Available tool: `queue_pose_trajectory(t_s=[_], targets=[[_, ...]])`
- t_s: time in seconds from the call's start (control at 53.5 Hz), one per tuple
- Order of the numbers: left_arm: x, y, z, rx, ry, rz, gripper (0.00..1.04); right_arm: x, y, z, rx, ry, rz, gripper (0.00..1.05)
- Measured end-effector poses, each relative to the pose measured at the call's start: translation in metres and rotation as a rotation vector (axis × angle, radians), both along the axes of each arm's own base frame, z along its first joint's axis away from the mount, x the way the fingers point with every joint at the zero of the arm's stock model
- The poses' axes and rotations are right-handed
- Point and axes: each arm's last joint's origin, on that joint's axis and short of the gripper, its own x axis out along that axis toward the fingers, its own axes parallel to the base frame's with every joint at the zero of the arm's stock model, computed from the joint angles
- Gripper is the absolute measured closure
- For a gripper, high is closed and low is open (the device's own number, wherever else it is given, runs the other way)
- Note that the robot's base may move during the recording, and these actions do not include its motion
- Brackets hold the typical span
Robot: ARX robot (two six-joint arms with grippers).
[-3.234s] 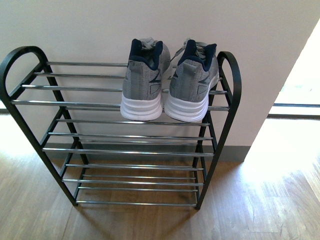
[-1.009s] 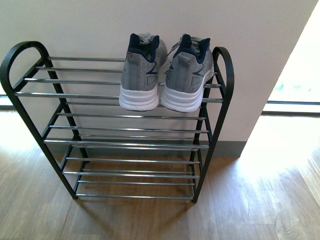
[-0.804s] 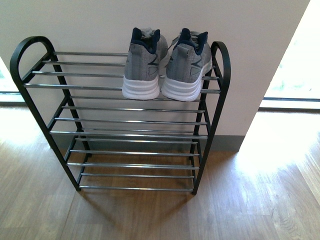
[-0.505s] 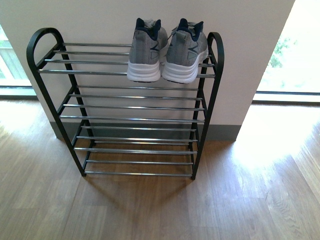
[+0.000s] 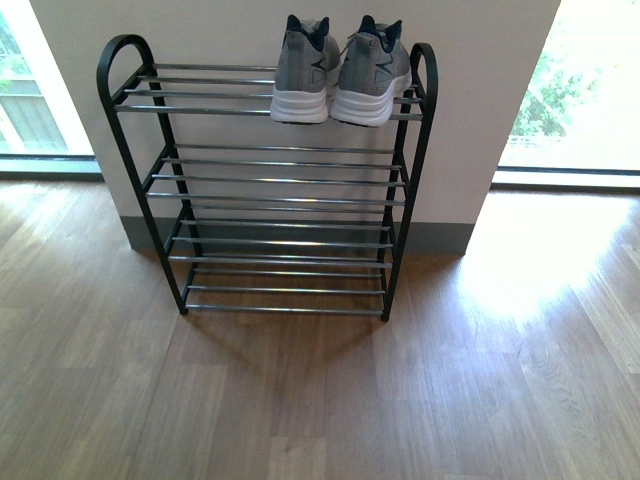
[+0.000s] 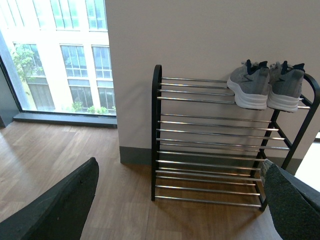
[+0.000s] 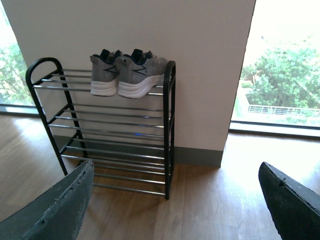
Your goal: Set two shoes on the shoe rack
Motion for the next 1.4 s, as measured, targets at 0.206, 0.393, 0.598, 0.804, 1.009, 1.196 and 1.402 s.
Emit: queue_pose_trajectory(t_s=[0.206,0.393,0.598,0.804,1.009,1.196,1.402], targets=[[0.0000,0.0000,0.0000,0.000,0.000,0.000,0.09,0.0000,0.0000,0.0000,0.000,0.000,0.000,0.09],[0.0000,0.0000,0.0000,0.000,0.000,0.000,0.09,-0.0001,0.0000,0.0001,0.000,-0.001,0.000,0.09],[0.0000,0.0000,0.0000,0.000,0.000,0.000,0.09,0.0000,0.0000,0.0000,0.000,0.000,0.000,0.09],[0.0000,0.0000,0.0000,0.000,0.000,0.000,0.09,0.0000,0.0000,0.0000,0.000,0.000,0.000,0.09],[0.0000,0.0000,0.0000,0.000,0.000,-0.001,0.09,0.0000,-0.0001,0.0000,0.000,0.000,-0.003,0.09],[0.0000,0.0000,0.0000,0.000,0.000,0.000,0.09,0.0000,0.0000,0.0000,0.000,0.000,0.000,0.09],[0.0000,0.0000,0.0000,0.000,0.000,0.000,0.09,0.0000,0.0000,0.0000,0.000,0.000,0.000,0.09]])
